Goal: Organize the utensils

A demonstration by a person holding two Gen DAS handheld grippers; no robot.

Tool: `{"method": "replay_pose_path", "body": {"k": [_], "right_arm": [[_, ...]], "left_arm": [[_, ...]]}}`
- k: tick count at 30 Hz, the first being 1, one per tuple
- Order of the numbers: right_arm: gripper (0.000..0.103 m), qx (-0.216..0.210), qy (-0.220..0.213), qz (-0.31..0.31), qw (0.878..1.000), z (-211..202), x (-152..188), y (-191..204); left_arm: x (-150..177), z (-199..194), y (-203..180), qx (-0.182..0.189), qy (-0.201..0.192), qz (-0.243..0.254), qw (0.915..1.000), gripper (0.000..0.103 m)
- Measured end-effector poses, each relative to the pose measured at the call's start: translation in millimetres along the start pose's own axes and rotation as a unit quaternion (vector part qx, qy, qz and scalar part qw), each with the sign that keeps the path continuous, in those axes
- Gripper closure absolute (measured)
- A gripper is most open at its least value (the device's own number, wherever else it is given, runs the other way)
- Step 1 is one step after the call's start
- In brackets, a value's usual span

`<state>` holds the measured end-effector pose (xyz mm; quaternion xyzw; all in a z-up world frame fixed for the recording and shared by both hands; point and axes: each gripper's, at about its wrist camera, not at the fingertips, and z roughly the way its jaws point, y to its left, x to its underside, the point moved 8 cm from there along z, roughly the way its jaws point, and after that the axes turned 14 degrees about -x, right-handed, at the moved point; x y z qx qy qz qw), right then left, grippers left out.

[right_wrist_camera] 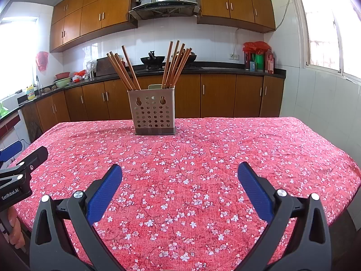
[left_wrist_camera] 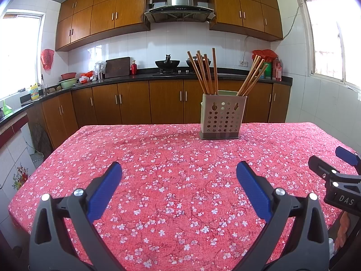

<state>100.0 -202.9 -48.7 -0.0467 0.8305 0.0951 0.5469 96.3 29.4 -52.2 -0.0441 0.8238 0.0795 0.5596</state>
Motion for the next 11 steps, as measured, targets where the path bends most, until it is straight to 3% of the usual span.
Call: {"method": "replay_pose_path", "body": {"k": [11], "right_arm": [[0.002, 0.001, 0.0, 0.002, 1.0, 0.1, 0.5, 0.6]], "left_arm": [[3.5, 2.7, 5.9, 0.0, 0.004, 0.001, 1.0, 0.004]]}}
